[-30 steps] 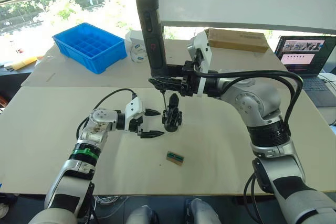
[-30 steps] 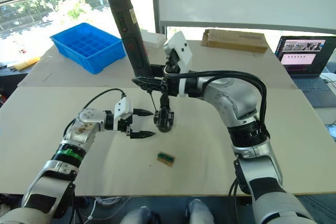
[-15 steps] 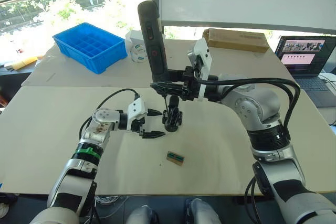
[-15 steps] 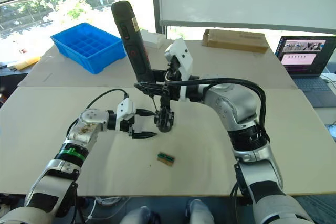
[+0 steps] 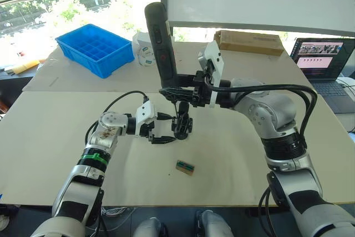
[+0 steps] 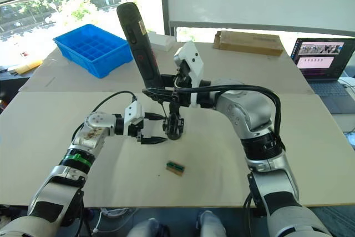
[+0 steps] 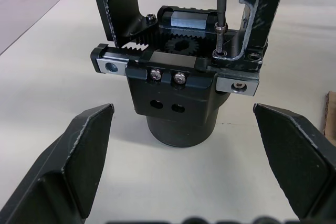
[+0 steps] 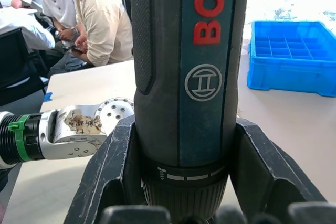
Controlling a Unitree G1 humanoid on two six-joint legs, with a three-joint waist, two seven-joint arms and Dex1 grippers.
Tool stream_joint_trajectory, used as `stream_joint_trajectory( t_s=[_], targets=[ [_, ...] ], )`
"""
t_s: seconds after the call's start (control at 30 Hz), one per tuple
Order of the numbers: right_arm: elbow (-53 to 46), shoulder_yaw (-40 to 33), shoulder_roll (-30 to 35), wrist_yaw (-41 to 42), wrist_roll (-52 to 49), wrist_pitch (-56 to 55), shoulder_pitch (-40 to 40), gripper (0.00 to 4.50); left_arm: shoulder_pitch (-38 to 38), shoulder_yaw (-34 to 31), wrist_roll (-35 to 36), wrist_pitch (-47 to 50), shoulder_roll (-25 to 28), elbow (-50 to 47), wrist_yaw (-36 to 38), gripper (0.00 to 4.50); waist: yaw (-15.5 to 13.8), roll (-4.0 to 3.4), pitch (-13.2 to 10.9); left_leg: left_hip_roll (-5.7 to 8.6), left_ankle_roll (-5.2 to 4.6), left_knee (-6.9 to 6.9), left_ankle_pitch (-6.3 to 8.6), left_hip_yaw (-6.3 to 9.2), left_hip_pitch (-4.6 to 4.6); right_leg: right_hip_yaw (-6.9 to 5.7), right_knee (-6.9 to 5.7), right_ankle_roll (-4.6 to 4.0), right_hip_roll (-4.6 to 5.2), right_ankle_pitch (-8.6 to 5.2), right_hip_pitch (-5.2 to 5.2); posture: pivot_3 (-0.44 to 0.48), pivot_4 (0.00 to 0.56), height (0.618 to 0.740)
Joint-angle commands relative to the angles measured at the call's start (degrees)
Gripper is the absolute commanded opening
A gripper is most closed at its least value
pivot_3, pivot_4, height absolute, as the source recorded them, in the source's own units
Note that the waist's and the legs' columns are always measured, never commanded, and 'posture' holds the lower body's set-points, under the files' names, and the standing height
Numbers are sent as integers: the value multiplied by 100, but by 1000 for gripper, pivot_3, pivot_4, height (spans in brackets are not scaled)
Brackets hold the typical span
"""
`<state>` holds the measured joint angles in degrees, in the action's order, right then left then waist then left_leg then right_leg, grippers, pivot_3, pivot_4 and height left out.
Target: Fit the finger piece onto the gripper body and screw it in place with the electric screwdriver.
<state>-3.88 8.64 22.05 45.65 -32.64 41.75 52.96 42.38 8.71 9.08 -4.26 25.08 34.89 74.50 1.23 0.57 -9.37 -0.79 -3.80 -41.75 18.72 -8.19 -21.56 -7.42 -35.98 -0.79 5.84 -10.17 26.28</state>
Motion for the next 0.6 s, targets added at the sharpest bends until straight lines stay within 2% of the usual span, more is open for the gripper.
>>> stream_joint_trajectory(
  t_s=[0.03, 0.6],
  targets=[
    [-319, -237, -18, 29, -22, -202, 63, 1924, 111, -45, 1, -125, -16, 5, 1, 4500, -1, 0, 0, 0, 0, 0, 0, 0, 0, 0, 0, 0, 0, 0, 0, 0, 150, 738],
    [-347, -171, -10, 149, 150, -403, -47, 1924, 98, -23, -22, -183, -23, 27, 7, 4500, -3, 0, 0, 0, 0, 0, 0, 0, 0, 0, 0, 0, 0, 0, 0, 0, 150, 738]
  ],
)
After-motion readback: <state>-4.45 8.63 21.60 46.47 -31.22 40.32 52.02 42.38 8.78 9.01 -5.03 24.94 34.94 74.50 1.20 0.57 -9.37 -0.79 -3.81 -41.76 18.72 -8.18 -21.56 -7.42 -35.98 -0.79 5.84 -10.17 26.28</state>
